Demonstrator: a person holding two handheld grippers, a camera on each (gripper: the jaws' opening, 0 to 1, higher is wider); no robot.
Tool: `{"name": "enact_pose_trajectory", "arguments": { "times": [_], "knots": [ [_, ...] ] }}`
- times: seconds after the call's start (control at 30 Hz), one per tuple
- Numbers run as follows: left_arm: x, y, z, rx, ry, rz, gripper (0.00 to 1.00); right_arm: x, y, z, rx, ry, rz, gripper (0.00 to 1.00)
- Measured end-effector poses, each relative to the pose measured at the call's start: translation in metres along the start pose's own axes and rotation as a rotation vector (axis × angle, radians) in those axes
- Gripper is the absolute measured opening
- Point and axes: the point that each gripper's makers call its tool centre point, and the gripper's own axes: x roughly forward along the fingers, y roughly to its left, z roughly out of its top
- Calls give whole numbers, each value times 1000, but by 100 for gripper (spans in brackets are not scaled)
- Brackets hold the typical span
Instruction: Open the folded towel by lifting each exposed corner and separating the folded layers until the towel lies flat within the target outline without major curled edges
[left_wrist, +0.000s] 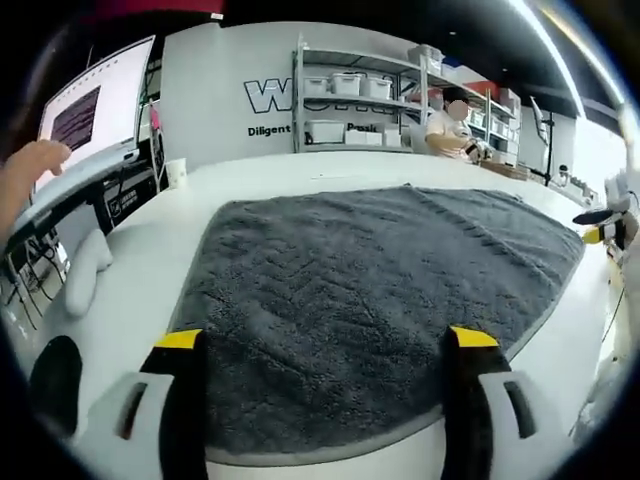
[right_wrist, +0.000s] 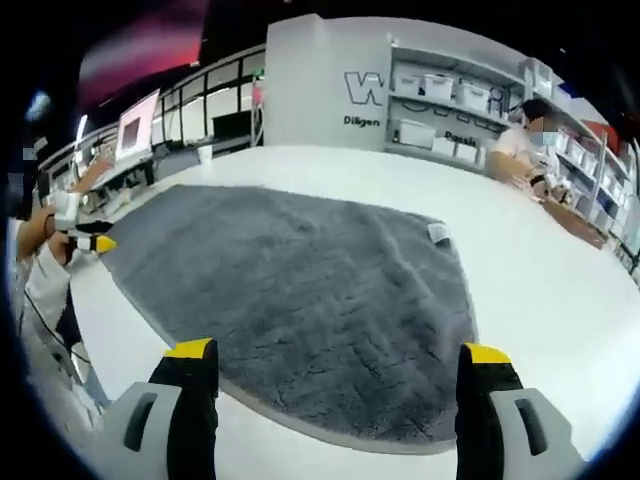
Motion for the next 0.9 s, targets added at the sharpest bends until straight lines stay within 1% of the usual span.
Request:
{"name": "enact_pose_trajectory", "arguments": {
  "times": [0.17, 0.23, 0.27, 0.43, 0.67, 0.8, 0.9],
  "knots": [
    [-2, 1, -1, 0, 2, 0, 96, 13, 2, -14, 36, 37, 11, 98],
    [-2, 1, -1, 1, 3, -1, 96, 15, 1, -23, 26, 76, 2, 98],
    [-3, 1, -2, 1, 4, -1, 96, 16, 1, -21, 45, 58, 5, 98],
    [-5, 3, -3, 2, 10, -2, 96, 15, 2, -22, 47, 44, 15, 99],
    [-9, 4, -6, 6, 23, -9, 94, 13, 3, -24, 27, 71, 44, 100],
    [-10, 5, -7, 6, 27, -9, 94, 11, 3, -25, 18, 76, 56, 100],
    [-12, 7, -8, 9, 40, -12, 93, 11, 3, -26, 12, 78, 64, 100]
  ]
}}
